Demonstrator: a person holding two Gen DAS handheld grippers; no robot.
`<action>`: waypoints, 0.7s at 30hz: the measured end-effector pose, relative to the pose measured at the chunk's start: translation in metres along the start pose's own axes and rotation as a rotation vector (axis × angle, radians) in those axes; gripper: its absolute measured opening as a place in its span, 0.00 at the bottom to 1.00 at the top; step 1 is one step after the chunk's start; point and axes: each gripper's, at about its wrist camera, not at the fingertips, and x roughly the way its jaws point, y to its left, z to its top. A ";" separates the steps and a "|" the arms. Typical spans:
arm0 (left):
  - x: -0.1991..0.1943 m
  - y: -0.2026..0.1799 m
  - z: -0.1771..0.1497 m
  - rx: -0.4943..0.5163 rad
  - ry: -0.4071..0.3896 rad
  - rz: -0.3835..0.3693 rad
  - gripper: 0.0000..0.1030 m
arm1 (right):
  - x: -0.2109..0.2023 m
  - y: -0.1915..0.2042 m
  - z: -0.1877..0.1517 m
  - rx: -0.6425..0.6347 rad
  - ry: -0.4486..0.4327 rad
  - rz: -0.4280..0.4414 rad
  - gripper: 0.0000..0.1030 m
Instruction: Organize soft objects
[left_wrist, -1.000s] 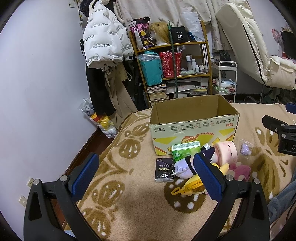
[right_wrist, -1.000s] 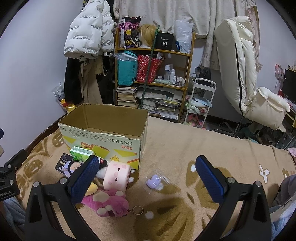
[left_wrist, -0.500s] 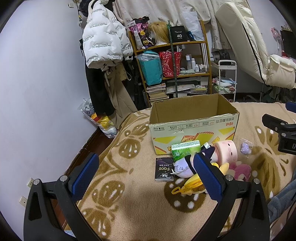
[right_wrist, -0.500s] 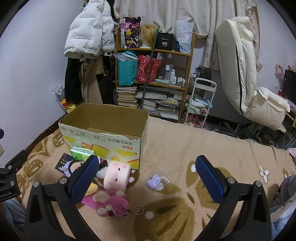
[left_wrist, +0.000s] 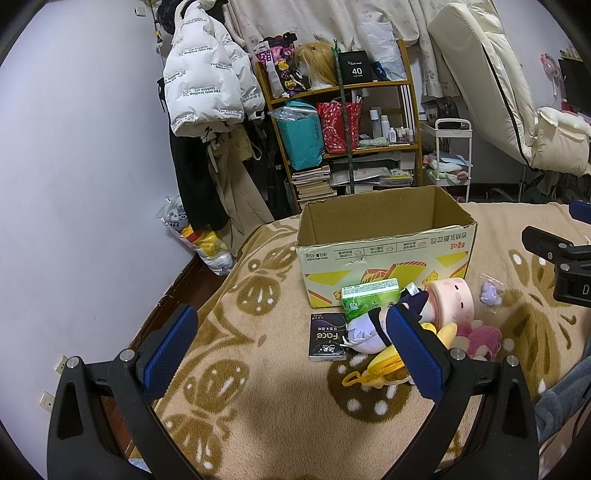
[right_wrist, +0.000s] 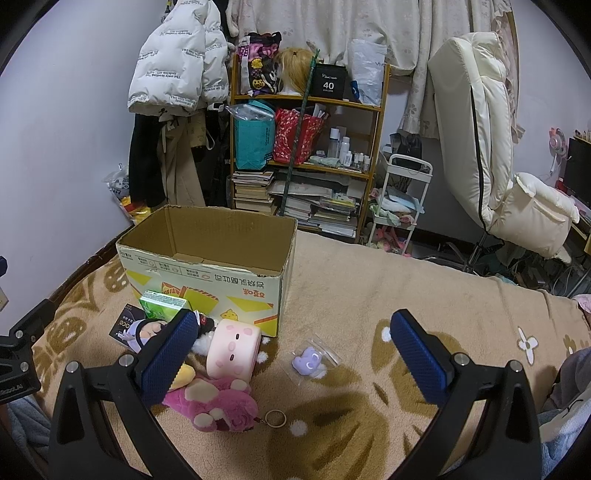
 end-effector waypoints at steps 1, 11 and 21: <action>0.000 0.000 0.000 0.000 0.000 0.000 0.98 | 0.000 -0.001 0.000 -0.001 -0.001 -0.001 1.00; 0.000 -0.001 -0.001 0.004 0.001 0.001 0.97 | -0.001 -0.001 0.001 -0.001 0.003 0.000 1.00; 0.000 -0.001 -0.001 0.006 0.002 0.002 0.98 | 0.000 -0.001 0.000 -0.001 0.004 0.000 1.00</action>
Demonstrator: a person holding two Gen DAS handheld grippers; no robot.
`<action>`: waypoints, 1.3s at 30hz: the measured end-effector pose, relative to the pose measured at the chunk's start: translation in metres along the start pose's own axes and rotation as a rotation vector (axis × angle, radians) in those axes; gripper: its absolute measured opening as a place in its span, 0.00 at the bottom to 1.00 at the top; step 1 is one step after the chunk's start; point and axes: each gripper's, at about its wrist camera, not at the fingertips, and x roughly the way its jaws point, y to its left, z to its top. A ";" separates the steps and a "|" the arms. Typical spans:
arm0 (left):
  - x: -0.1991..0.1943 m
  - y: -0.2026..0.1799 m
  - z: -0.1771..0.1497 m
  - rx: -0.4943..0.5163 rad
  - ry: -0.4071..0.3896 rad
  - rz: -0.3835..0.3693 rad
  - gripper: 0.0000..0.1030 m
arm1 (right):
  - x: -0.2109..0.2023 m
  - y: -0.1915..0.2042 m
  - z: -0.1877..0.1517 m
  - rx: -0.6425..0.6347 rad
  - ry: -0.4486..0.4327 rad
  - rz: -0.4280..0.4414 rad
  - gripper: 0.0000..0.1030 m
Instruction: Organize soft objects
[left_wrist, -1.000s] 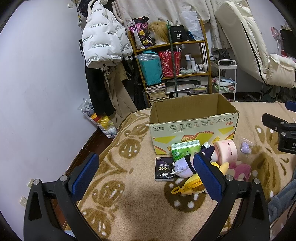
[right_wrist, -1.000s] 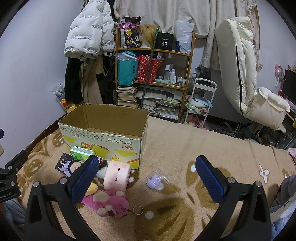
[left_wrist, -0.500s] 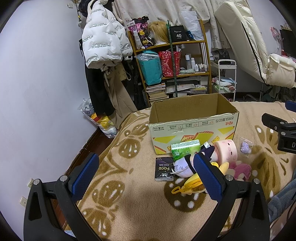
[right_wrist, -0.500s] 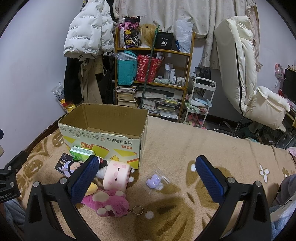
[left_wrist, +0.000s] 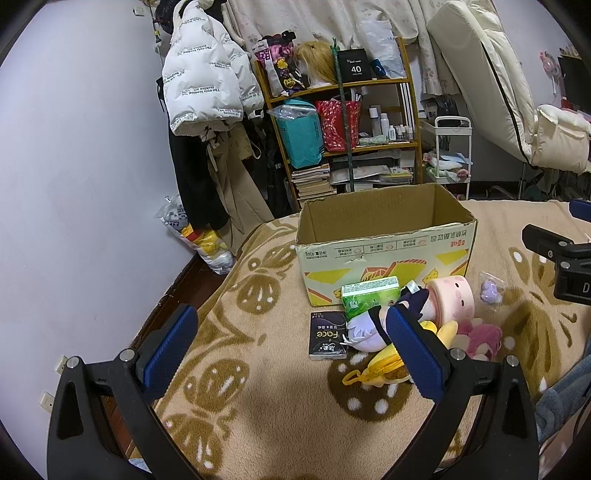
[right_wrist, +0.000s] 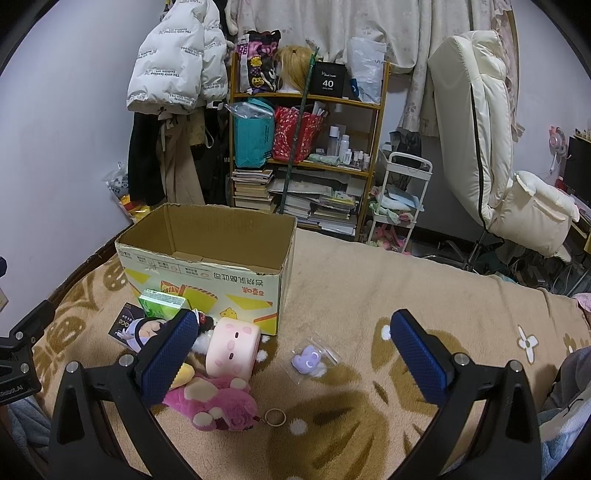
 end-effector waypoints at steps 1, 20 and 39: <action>0.000 0.000 0.000 0.000 0.001 0.001 0.98 | 0.000 -0.001 0.000 0.001 0.000 0.000 1.00; 0.020 -0.015 -0.010 0.064 0.084 -0.053 0.98 | 0.030 -0.012 -0.008 0.058 0.152 0.044 1.00; 0.058 -0.060 -0.016 0.127 0.243 -0.204 0.98 | 0.076 -0.004 -0.017 0.045 0.326 0.046 1.00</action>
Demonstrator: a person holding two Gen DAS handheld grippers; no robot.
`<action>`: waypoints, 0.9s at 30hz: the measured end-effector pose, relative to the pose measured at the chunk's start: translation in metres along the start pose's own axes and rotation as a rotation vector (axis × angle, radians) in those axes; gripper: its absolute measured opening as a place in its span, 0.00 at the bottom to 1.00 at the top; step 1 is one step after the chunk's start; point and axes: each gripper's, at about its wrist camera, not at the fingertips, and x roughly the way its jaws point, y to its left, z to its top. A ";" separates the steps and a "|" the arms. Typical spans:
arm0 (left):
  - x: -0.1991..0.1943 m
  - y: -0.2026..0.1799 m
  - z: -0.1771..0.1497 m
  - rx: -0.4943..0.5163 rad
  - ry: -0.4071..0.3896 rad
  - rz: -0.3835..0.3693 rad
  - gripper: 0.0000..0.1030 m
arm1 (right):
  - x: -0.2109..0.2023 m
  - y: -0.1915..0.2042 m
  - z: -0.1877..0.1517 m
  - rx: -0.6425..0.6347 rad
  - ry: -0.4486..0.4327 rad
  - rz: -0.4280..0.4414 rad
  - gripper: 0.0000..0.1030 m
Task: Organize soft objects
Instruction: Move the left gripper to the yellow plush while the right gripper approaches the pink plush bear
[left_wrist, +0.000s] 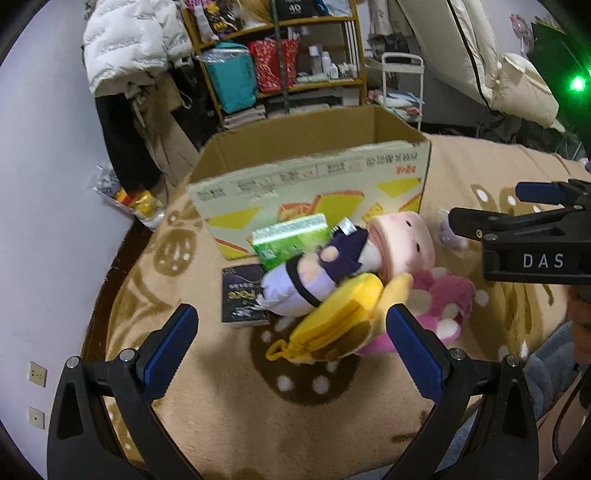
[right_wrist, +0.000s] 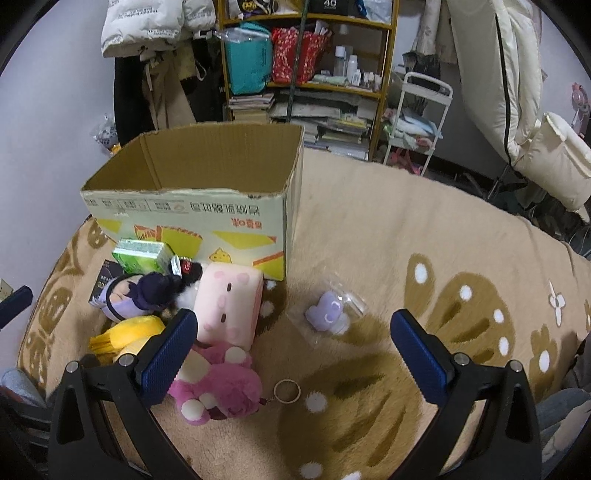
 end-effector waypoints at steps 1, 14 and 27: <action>0.002 -0.003 -0.001 0.011 0.007 -0.001 0.98 | 0.002 -0.001 0.000 -0.002 0.010 -0.001 1.00; 0.035 -0.018 -0.009 0.057 0.094 -0.014 0.97 | 0.039 0.001 -0.012 -0.003 0.204 0.019 1.00; 0.050 -0.014 -0.015 0.043 0.118 -0.007 0.97 | 0.055 0.002 -0.025 0.056 0.303 0.135 1.00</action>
